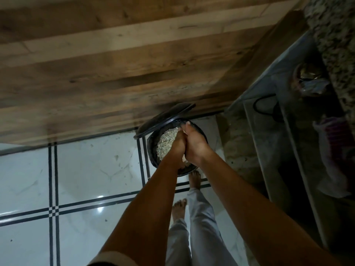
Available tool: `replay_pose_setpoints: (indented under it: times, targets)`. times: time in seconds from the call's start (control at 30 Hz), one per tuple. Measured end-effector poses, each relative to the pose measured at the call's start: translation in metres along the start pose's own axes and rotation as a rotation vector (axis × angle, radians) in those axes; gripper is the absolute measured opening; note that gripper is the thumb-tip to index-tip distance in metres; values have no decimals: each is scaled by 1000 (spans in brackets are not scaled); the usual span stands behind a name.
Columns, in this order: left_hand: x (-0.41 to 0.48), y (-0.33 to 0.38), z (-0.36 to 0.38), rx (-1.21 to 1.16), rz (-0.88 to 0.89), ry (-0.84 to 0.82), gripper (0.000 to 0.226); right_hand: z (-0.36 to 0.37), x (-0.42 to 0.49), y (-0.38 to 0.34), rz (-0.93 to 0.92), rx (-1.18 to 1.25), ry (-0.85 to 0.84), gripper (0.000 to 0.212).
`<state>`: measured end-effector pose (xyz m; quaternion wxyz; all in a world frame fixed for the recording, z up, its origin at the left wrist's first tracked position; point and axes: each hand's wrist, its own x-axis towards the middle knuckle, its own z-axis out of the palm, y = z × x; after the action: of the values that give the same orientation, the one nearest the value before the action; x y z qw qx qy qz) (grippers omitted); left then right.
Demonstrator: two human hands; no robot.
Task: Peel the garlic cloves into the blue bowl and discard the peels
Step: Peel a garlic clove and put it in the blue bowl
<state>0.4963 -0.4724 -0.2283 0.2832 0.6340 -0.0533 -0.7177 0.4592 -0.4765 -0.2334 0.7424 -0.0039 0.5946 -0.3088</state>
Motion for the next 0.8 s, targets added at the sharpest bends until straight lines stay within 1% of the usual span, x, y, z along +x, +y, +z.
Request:
replay_pose_setpoints:
  times: [0.03, 0.07, 0.1, 0.13, 0.23, 0.3, 0.37, 0.47, 0.57, 0.67, 0.8]
  targets:
    - [1, 1, -4, 78, 10, -21, 50, -1, -5, -3, -24, 17, -18, 46]
    - [1, 2, -7, 133, 38, 15, 46, -2, -13, -7, -51, 10, -24, 39]
    - [-5, 6, -9, 157, 28, 32, 39, -6, -22, -10, -86, 0, -11, 33]
    - [-14, 11, -9, 146, 64, 31, 33, -9, -34, -14, -127, 6, 1, 30]
    - [-55, 26, 2, 133, 186, -47, 26, -23, -77, -24, -239, 77, 60, 22]
    - [-87, 31, 14, 139, 250, -68, 19, -35, -113, -32, -322, 150, 96, 22]
    - [-125, 31, 32, 164, 310, -93, 21, -49, -159, -41, -411, 207, 112, 23]
    - [-182, 19, 72, 233, 400, -209, 16, -82, -230, -51, -556, 221, 209, 14]
    - [-232, -3, 124, 305, 448, -362, 15, -133, -295, -53, -729, 352, 317, 11]
    - [-281, -40, 180, 408, 468, -548, 16, -193, -359, -43, -875, 519, 398, 13]
    - [-338, -113, 242, 517, 467, -733, 19, -269, -432, -8, -992, 668, 542, 13]
